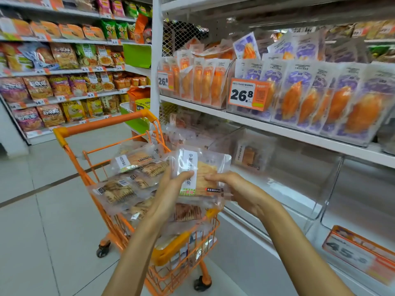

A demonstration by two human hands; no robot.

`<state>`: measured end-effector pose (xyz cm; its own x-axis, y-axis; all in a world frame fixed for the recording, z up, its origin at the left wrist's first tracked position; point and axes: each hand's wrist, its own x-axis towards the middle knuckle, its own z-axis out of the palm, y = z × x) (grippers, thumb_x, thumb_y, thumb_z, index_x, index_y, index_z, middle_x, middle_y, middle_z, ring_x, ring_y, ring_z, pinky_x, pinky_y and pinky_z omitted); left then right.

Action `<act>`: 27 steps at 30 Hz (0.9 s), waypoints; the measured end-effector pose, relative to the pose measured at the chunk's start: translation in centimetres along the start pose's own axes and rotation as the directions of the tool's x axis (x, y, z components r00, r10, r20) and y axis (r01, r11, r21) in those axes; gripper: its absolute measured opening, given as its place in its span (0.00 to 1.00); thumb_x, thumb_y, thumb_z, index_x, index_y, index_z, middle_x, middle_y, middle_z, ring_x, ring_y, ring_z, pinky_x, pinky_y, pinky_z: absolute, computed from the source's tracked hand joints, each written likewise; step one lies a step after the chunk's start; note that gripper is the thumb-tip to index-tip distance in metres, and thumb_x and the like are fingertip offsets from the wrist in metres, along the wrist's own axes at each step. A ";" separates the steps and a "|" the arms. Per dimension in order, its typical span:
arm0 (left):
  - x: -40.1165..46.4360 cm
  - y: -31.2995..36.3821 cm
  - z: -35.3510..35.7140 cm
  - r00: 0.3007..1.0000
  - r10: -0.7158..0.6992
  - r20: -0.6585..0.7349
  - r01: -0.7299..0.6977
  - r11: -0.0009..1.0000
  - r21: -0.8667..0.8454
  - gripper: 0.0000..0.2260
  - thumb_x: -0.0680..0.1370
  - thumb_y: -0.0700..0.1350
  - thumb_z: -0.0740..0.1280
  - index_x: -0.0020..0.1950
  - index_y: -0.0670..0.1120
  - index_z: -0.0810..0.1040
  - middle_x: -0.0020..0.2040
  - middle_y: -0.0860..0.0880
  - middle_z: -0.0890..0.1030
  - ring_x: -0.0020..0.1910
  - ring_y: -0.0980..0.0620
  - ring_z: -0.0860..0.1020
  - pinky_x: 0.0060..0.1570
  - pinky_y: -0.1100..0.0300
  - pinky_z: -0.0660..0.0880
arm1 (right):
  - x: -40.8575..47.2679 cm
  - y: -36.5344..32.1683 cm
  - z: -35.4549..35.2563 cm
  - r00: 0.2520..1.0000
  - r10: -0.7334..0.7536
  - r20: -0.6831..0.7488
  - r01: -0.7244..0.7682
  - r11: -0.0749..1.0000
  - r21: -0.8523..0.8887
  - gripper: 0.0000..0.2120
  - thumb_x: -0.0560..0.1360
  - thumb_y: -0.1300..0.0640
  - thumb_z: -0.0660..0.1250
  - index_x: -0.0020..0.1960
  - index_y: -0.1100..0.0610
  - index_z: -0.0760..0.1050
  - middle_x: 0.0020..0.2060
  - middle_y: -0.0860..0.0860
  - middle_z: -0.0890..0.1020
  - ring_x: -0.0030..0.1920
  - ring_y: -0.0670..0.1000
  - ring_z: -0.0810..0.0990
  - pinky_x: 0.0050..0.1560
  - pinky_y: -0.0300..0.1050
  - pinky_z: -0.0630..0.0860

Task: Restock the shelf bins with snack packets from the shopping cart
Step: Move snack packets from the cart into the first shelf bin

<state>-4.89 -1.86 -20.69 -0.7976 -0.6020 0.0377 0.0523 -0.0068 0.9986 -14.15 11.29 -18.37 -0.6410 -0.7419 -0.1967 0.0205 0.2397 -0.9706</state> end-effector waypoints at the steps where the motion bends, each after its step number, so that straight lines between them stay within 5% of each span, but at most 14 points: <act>1: 0.1 0.3 0.3 1.000 0.015 0.015 -0.015 1.000 0.016 0.31 0.72 0.55 0.70 0.72 0.48 0.67 0.65 0.51 0.76 0.62 0.55 0.76 0.60 0.60 0.71 | -0.1 0.0 -0.7 1.000 -0.013 -0.006 0.013 1.000 0.008 0.08 0.75 0.55 0.66 0.53 0.53 0.80 0.49 0.48 0.84 0.49 0.46 0.80 0.53 0.37 0.75; 3: 0.8 0.7 1.6 0.997 0.021 0.077 -0.025 0.999 0.045 0.37 0.69 0.64 0.71 0.73 0.51 0.64 0.71 0.51 0.70 0.69 0.50 0.70 0.68 0.51 0.65 | -0.3 0.0 -2.7 0.997 -0.040 -0.072 0.048 0.992 0.113 0.07 0.76 0.58 0.64 0.48 0.54 0.81 0.47 0.49 0.83 0.50 0.47 0.79 0.51 0.36 0.75; 6: 2.4 0.9 4.0 0.978 0.043 0.203 -0.060 0.995 0.077 0.39 0.71 0.63 0.67 0.77 0.51 0.58 0.74 0.54 0.65 0.72 0.53 0.64 0.72 0.52 0.58 | 0.0 0.1 -5.6 0.984 -0.046 -0.171 0.060 0.995 0.081 0.08 0.76 0.57 0.66 0.52 0.56 0.81 0.53 0.50 0.83 0.56 0.50 0.79 0.60 0.42 0.73; 7: 3.5 0.8 4.7 0.967 0.038 0.251 -0.071 0.990 0.124 0.39 0.72 0.64 0.66 0.78 0.50 0.55 0.73 0.56 0.62 0.72 0.55 0.62 0.72 0.57 0.55 | 0.3 0.3 -6.6 0.981 -0.044 -0.189 0.055 0.997 0.057 0.09 0.76 0.58 0.66 0.54 0.57 0.80 0.53 0.50 0.83 0.54 0.49 0.80 0.57 0.41 0.74; 9: 5.6 1.1 6.5 0.941 0.003 0.340 -0.086 0.970 0.229 0.28 0.80 0.55 0.61 0.76 0.49 0.57 0.66 0.58 0.63 0.66 0.59 0.62 0.61 0.68 0.58 | 1.0 1.1 -8.4 0.968 -0.028 -0.248 0.031 0.999 0.010 0.09 0.78 0.59 0.64 0.57 0.57 0.77 0.50 0.49 0.82 0.48 0.46 0.80 0.46 0.36 0.73; 12: 9.3 1.3 9.4 0.914 -0.005 0.407 -0.174 0.899 0.403 0.16 0.81 0.50 0.61 0.68 0.47 0.70 0.60 0.53 0.74 0.61 0.55 0.73 0.55 0.65 0.68 | 2.6 2.7 -10.7 0.930 -0.051 -0.364 0.027 0.997 -0.072 0.10 0.78 0.57 0.64 0.58 0.58 0.76 0.51 0.51 0.82 0.48 0.46 0.79 0.43 0.36 0.71; 15: 13.9 -0.2 12.2 0.934 -0.035 0.356 -0.170 0.832 0.528 0.23 0.78 0.52 0.66 0.69 0.41 0.71 0.65 0.45 0.75 0.63 0.46 0.75 0.63 0.52 0.72 | 4.8 3.9 -12.9 0.853 -0.103 -0.511 0.065 0.994 -0.091 0.09 0.76 0.60 0.67 0.57 0.58 0.73 0.51 0.49 0.81 0.51 0.47 0.79 0.42 0.31 0.71; 18: 17.5 -1.7 14.7 0.940 -0.075 0.332 -0.136 0.812 0.568 0.19 0.78 0.41 0.66 0.68 0.37 0.70 0.66 0.41 0.74 0.64 0.43 0.74 0.60 0.56 0.72 | 7.6 5.2 -13.8 0.786 -0.163 -0.597 0.078 0.983 -0.165 0.11 0.75 0.65 0.67 0.54 0.53 0.74 0.49 0.48 0.79 0.49 0.49 0.77 0.45 0.38 0.73; 21: 20.1 -3.5 16.5 0.949 -0.132 0.287 -0.091 0.755 0.649 0.18 0.76 0.38 0.66 0.65 0.37 0.72 0.63 0.41 0.76 0.62 0.42 0.75 0.57 0.55 0.74 | 10.9 7.0 -14.6 0.727 -0.118 -0.677 -0.070 0.967 -0.244 0.07 0.73 0.63 0.69 0.50 0.59 0.77 0.52 0.60 0.81 0.53 0.61 0.79 0.51 0.51 0.75; 25: 22.7 -5.6 18.1 0.950 -0.246 0.191 0.047 0.719 0.693 0.17 0.79 0.40 0.64 0.65 0.34 0.70 0.64 0.38 0.75 0.63 0.39 0.74 0.61 0.49 0.73 | 14.8 8.9 -15.4 0.628 -0.001 -0.778 -0.385 0.869 -0.312 0.06 0.73 0.54 0.68 0.49 0.52 0.76 0.51 0.53 0.80 0.60 0.56 0.76 0.54 0.45 0.73; 27: 23.7 -6.5 18.6 0.941 -0.299 0.160 0.126 0.744 0.656 0.18 0.79 0.41 0.64 0.66 0.34 0.70 0.64 0.36 0.74 0.63 0.38 0.74 0.61 0.47 0.74 | 16.1 9.5 -15.9 0.562 -0.018 -0.827 -0.414 0.859 -0.300 0.08 0.72 0.54 0.67 0.51 0.53 0.77 0.54 0.52 0.79 0.59 0.56 0.76 0.54 0.46 0.76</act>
<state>-35.35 -1.24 -25.63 -0.8619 -0.4367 -0.2577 -0.4554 0.4432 0.7721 -36.47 11.56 -28.52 -0.9951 0.0962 0.0212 0.0526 0.7009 -0.7113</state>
